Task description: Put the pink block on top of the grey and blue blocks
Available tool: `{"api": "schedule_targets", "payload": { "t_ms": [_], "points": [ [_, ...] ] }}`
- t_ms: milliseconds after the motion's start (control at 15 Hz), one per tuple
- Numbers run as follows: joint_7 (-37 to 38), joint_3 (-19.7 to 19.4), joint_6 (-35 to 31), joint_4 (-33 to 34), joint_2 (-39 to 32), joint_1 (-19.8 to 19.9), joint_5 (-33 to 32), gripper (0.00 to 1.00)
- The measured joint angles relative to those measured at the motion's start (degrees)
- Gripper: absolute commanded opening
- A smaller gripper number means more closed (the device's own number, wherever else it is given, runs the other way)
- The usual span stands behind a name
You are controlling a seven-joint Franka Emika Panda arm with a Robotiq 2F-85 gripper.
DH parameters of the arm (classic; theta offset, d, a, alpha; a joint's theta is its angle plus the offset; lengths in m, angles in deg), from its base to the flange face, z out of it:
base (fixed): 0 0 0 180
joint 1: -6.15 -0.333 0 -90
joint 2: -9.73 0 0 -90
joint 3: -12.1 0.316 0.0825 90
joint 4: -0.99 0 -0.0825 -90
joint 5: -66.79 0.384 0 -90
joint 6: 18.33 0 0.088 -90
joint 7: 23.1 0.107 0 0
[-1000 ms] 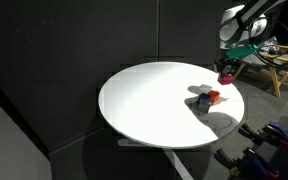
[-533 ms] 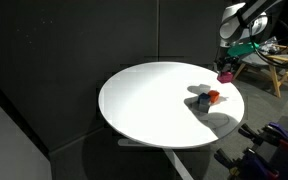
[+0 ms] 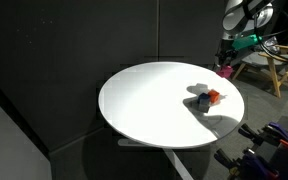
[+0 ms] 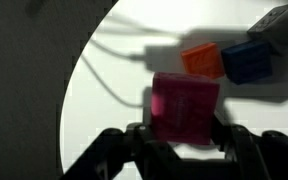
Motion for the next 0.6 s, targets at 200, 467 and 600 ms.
{"api": "schedule_targets", "payload": {
  "t_ms": [200,467,600],
  "points": [
    [-3.4,0.4,0.0,-0.9,2.0,0.0,0.0,0.31],
    [-5.8,1.3,0.0,-2.4,4.1,0.0,0.0,0.31],
    [-5.9,2.0,0.0,-3.0,4.7,-0.2,0.0,0.31]
  ]
}}
